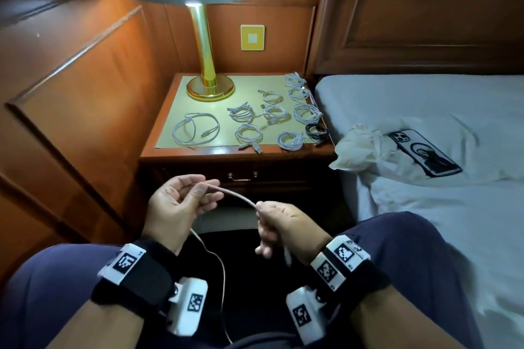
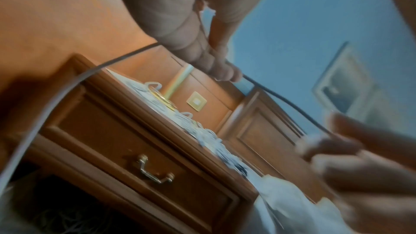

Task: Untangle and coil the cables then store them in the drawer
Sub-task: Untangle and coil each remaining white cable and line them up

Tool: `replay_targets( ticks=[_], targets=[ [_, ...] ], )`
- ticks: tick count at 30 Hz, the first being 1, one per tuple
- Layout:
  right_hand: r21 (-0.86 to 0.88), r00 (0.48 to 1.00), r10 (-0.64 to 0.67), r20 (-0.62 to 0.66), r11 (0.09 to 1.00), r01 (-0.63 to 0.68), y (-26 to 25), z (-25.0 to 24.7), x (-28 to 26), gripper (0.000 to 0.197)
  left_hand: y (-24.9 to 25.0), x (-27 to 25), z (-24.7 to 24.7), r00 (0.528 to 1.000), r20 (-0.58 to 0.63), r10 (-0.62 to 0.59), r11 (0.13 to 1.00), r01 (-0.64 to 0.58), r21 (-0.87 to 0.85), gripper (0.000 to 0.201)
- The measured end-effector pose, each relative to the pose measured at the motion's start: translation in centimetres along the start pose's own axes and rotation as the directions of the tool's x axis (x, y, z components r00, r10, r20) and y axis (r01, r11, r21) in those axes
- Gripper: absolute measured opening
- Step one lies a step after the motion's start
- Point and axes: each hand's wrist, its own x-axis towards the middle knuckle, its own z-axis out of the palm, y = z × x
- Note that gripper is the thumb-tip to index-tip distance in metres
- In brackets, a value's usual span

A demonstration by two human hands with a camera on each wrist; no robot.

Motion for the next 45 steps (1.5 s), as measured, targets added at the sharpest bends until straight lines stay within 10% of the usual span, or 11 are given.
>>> replay_targets(
  ticks=[5,8,12,19,24,27,33,45],
  targets=[
    [0.265,0.994,0.058,-0.095,0.964,-0.031,-2.0,-2.0,0.5,0.03,-0.9,2.2,-2.1,0.996,-0.039,0.08,0.95,-0.064,0.307,0.007],
    [0.479,0.99,0.078,-0.114,0.878,-0.014,-2.6,-3.2,1.1,0.022,-2.7,2.3,-2.3,0.981,0.161,0.108,0.652,-0.192,0.734,0.012],
    [0.637,0.986,0.029,-0.166,0.766,0.085,-3.0,-4.9,1.6,0.012,-4.1,2.0,-1.2,0.919,0.395,0.003,0.356,-0.37,0.858,0.017],
    [0.647,0.858,0.016,-0.514,0.664,0.376,-3.8,-8.7,2.1,0.022,-3.5,3.5,-2.2,0.95,0.303,-0.074,0.53,-0.22,0.819,0.021],
    [0.277,0.756,-0.052,-0.652,0.912,0.302,-3.8,-9.1,2.5,0.024,-3.0,3.3,-2.2,0.951,0.225,0.214,0.524,-0.306,0.795,0.012],
    [-0.153,0.818,-0.21,-0.536,0.977,0.15,-2.3,-6.6,2.9,0.027,-3.7,2.3,-1.3,0.857,0.437,0.272,0.482,-0.514,0.709,0.01],
    [-0.502,0.988,-0.076,-0.138,0.865,-0.004,-0.1,-3.0,2.5,0.019,-4.3,0.9,0.0,0.731,0.608,0.31,0.491,-0.67,0.556,0.002],
    [-0.118,0.998,0.036,0.053,0.993,-0.029,-0.9,-1.6,2.0,0.014,-4.0,0.7,0.4,0.874,0.46,0.157,0.727,-0.417,0.545,0.017]
  ],
)
